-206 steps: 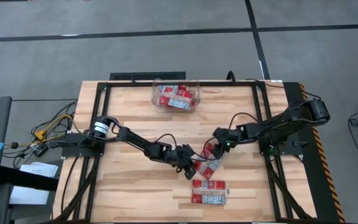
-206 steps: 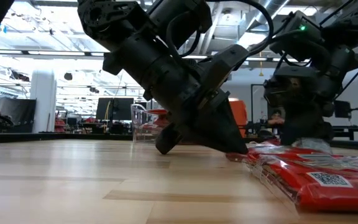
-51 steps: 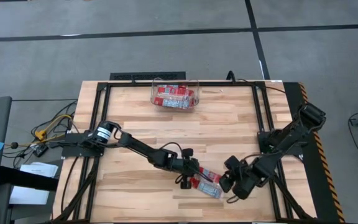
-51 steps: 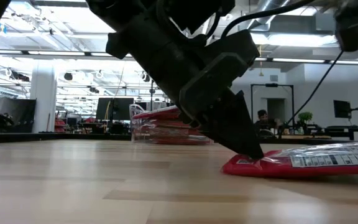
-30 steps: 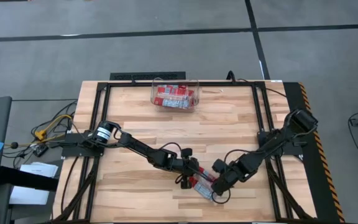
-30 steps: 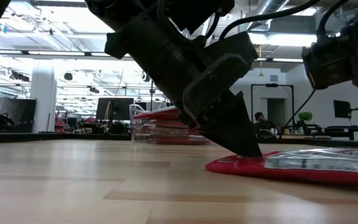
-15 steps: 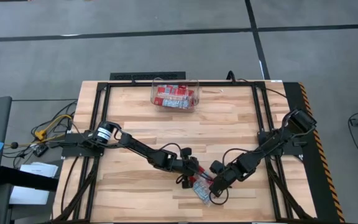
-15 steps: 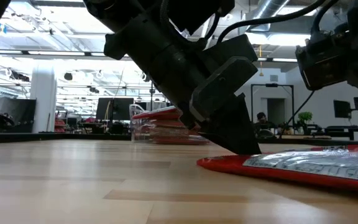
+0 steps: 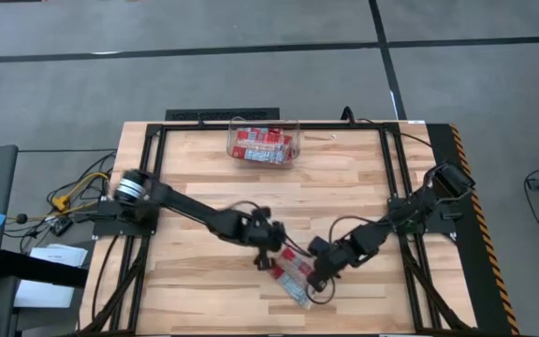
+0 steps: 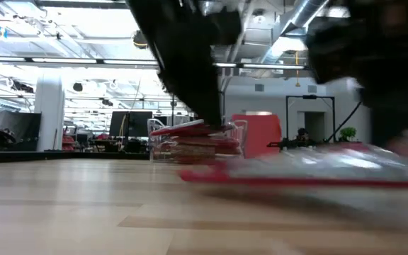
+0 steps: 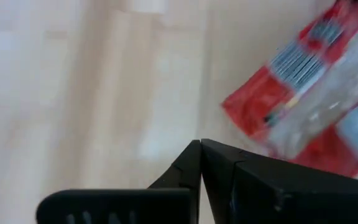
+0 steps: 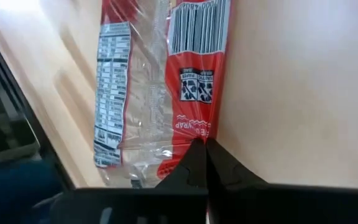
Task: Sort popcorn bags into baskets
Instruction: Put the red popcorn pack into the transparent bin
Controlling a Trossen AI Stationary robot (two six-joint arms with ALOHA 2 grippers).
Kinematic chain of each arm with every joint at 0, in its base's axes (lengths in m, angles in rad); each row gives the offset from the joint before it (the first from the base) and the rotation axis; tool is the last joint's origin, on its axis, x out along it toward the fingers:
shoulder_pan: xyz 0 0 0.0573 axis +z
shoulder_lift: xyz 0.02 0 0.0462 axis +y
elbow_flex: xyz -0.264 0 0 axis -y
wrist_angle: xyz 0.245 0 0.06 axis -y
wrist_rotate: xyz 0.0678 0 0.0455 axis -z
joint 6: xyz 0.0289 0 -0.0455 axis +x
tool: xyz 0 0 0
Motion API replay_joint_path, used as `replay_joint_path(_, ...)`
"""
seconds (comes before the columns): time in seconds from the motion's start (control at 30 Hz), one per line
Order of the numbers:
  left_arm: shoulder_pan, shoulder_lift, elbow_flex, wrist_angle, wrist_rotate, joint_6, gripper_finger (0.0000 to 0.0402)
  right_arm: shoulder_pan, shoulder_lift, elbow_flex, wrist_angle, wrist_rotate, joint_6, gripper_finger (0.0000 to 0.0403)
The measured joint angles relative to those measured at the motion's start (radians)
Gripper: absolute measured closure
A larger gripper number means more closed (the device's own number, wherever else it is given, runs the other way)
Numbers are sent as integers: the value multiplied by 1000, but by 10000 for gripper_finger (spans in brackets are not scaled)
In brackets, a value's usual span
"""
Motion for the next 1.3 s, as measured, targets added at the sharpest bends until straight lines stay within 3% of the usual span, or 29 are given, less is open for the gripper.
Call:
replay_joint_path(0.3,8,-396,3,-341,-172,-135,401,-251,0,136,-39,-17,-345,399)
replay_joint_path(0.63,-20,-747,5,-471,-253,-284,401,-629,-1,499,-420,-41,-902,400)
replay_joint_path(1.0,-30,-830,6,-516,-374,-253,401,-991,151,803,-565,-33,-1480,400)
replay_joint_path(1.3,13,-830,6,-517,-428,-255,401,-1091,368,990,-670,-82,-1837,397)
